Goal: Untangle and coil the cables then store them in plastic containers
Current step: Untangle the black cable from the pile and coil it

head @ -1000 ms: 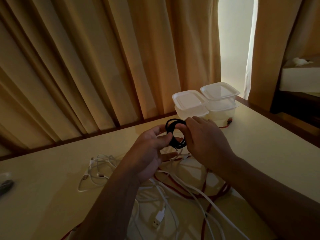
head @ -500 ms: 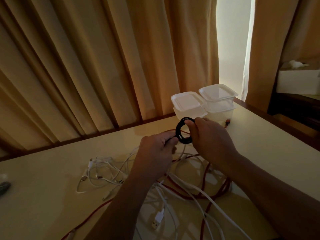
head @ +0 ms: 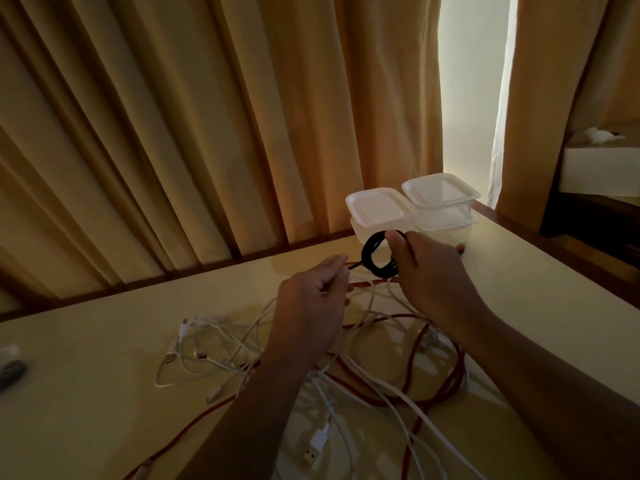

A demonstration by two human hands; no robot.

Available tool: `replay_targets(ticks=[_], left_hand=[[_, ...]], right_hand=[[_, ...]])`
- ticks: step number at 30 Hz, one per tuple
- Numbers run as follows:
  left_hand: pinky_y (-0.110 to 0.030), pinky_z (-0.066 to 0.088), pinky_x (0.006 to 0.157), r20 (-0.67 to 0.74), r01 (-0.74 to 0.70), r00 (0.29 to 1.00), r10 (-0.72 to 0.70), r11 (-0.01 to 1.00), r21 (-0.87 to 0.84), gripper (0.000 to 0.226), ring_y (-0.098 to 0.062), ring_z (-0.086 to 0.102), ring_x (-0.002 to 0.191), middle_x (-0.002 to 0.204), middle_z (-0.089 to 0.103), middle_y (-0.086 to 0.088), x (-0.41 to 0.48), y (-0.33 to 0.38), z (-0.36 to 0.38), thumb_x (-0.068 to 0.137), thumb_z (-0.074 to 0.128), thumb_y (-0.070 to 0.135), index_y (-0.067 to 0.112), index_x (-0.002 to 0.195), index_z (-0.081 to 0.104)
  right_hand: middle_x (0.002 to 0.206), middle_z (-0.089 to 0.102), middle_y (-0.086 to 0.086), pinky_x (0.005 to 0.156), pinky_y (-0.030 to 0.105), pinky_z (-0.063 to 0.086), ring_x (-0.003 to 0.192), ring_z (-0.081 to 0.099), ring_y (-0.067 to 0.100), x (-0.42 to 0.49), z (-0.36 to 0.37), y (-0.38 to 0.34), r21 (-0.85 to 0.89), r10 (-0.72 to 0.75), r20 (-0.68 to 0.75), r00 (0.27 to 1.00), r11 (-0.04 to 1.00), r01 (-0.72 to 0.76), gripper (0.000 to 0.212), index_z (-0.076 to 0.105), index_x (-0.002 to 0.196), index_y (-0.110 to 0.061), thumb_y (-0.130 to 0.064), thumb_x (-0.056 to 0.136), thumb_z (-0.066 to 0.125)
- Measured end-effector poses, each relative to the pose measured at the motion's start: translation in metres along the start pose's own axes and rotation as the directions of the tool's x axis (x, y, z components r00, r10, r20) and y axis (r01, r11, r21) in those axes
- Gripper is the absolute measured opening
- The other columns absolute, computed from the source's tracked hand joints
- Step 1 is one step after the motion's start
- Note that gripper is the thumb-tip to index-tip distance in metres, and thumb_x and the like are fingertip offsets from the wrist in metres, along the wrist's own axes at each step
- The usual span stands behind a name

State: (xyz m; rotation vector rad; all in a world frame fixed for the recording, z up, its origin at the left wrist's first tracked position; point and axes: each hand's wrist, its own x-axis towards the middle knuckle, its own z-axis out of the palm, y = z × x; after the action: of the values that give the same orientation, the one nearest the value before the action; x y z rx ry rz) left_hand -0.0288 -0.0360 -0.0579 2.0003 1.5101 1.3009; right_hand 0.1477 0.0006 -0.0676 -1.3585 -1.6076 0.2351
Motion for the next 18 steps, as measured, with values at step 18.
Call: replay_targets(ticks=[18], left_hand=[[-0.056, 0.054, 0.079, 0.062, 0.186, 0.983, -0.176, 0.906, -0.38, 0.025, -0.019, 0.06, 0.071, 0.076, 0.067, -0.006, 0.008, -0.006, -0.001, 0.109, 0.045, 0.035, 0.043, 0.115, 0.068]], right_hand=[[0.075, 0.071, -0.004, 0.07, 0.026, 0.049, 0.067, 0.065, 0.009, -0.006, -0.002, -0.014, 0.356, 0.09, 0.351, 0.932, 0.908, -0.221, 0.015, 0.068, 0.102, -0.026, -0.035, 0.102, 0.056]])
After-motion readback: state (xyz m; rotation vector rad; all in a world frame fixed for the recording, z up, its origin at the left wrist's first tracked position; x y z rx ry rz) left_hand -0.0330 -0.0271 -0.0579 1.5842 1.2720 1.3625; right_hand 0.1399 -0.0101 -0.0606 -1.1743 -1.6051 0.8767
